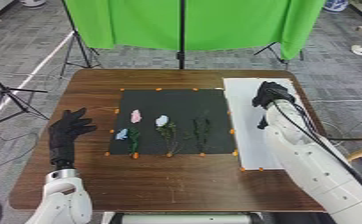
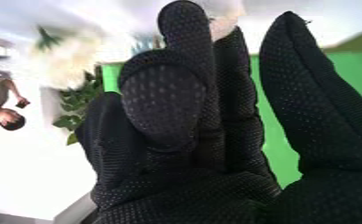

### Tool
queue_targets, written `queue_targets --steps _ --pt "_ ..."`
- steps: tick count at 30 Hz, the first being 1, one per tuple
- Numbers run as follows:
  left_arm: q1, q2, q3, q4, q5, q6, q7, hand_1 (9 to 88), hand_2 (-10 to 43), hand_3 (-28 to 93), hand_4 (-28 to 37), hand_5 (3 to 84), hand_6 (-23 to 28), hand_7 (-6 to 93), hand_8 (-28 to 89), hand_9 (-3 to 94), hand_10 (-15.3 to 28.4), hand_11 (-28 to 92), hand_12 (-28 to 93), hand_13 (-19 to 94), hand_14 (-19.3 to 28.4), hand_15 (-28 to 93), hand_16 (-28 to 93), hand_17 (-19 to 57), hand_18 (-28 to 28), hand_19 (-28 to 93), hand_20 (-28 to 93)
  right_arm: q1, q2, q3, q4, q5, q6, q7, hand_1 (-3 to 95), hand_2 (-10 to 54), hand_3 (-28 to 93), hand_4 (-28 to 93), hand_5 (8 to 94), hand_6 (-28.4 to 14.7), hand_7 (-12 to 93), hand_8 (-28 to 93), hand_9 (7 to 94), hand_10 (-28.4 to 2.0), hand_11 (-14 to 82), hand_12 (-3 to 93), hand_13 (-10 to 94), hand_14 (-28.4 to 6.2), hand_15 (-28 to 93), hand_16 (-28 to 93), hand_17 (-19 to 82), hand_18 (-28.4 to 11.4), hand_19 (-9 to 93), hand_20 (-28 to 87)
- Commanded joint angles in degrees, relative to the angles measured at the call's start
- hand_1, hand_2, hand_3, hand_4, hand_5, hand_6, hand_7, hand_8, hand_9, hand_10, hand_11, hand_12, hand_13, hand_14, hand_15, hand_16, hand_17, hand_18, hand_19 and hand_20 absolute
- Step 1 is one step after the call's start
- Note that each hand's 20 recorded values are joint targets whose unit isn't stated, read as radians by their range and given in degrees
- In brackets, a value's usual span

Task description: Arrange flowers

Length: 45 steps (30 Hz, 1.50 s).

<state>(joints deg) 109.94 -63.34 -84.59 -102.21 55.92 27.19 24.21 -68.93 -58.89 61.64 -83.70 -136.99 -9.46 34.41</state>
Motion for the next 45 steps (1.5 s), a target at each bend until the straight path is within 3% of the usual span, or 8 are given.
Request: queue_targets --steps 1,6,14,22,29,33,37,45 --pt "1.69 -2.88 2.52 2.46 0.33 -1.04 -0.60 22.8 19.0 60 -28.3 60.4 8.4 7.7 -4 63.4 17.6 22 14 63 21.4 39 -3 23.6 25.8 73 8 -3.29 0.14 0.85 0.67 -3.19 1.35 -0.51 44.6 -9.5 66 -17 63.7 3.5 22 -5 78.9 -11.4 22.2 27.8 87 -3.9 58 35 56 -16.1 93 53" --pt "1.51 -2.80 2.52 2.53 0.34 -1.19 -0.65 22.8 19.0 60 -28.2 60.3 8.5 7.7 -4 63.4 17.7 22 14 63 21.4 39 -3 23.6 25.8 73 8 -4.68 0.67 0.02 1.27 -3.68 8.70 -1.34 57.8 -9.5 56 -17 68.3 0.7 24 4 85.4 -9.2 10.5 39.9 89 -2.6 57 35 58 -15.0 93 53" --pt "2.03 -2.56 2.33 2.07 0.16 -0.77 -0.51 22.8 19.0 60 -28.3 60.4 8.4 7.7 -4 63.4 17.7 22 14 63 21.3 39 -3 23.7 25.8 73 8 -3.29 2.20 -2.85 0.09 0.23 19.05 -1.58 67.0 -9.5 54 -17 78.4 -0.8 28 5 90.1 -9.2 10.8 42.9 92 -1.1 56 37 62 -13.3 93 53" --pt "2.69 -2.00 1.91 1.40 0.41 -0.12 -0.72 23.0 18.9 60 -28.3 60.5 8.5 7.7 -4 63.4 17.7 23 14 63 21.2 39 -3 23.7 25.7 73 8 6.10 5.60 -8.24 -10.77 10.24 22.67 -4.00 67.3 -9.5 55 -16 78.9 -1.3 29 5 90.4 -9.5 11.0 44.1 92 -0.9 55 39 62 -12.9 93 53" --pt "3.49 -1.69 1.56 0.65 0.61 0.47 -1.06 23.1 18.9 60 -28.3 60.5 8.6 7.6 -4 63.4 17.7 23 14 63 21.2 39 -3 23.6 25.8 73 8 13.99 5.55 -15.52 -22.04 28.31 10.94 0.92 67.0 -9.5 55 -15 79.0 -1.3 29 6 90.4 -9.4 11.0 44.6 92 -0.8 55 39 62 -12.8 93 53" --pt "3.82 -1.22 1.43 0.10 0.82 0.92 -1.28 23.1 18.8 60 -28.3 60.5 8.6 7.6 -4 63.4 17.7 23 14 63 21.2 39 -3 23.7 25.8 73 8 18.26 3.85 -19.81 -22.56 37.62 2.30 4.93 66.8 -9.5 55 -14 79.0 -1.3 28 7 90.4 -9.3 11.0 44.6 92 -0.9 55 39 62 -12.8 93 53" --pt "4.12 -1.17 1.36 -0.24 0.88 1.20 -1.35 23.1 18.8 60 -28.3 60.4 8.6 7.5 -5 63.3 17.7 23 14 63 21.2 39 -3 23.6 25.8 73 8 19.54 1.64 -22.24 -21.99 41.44 -0.54 5.91 67.0 -9.5 55 -14 79.1 -1.5 28 8 90.5 -9.5 11.0 44.7 92 -0.8 55 39 62 -12.4 93 53" --pt "3.81 -1.27 1.46 0.11 0.77 0.87 -1.24 23.2 18.8 60 -28.2 60.4 8.7 7.4 -4 63.3 17.6 23 14 63 21.2 39 -3 23.7 25.8 73 8 17.85 -0.74 -24.23 -22.02 43.30 -1.59 7.05 67.0 -9.5 54 -13 79.3 -1.9 26 9 90.6 -9.7 11.1 45.0 92 -0.6 54 39 63 -12.2 93 53"
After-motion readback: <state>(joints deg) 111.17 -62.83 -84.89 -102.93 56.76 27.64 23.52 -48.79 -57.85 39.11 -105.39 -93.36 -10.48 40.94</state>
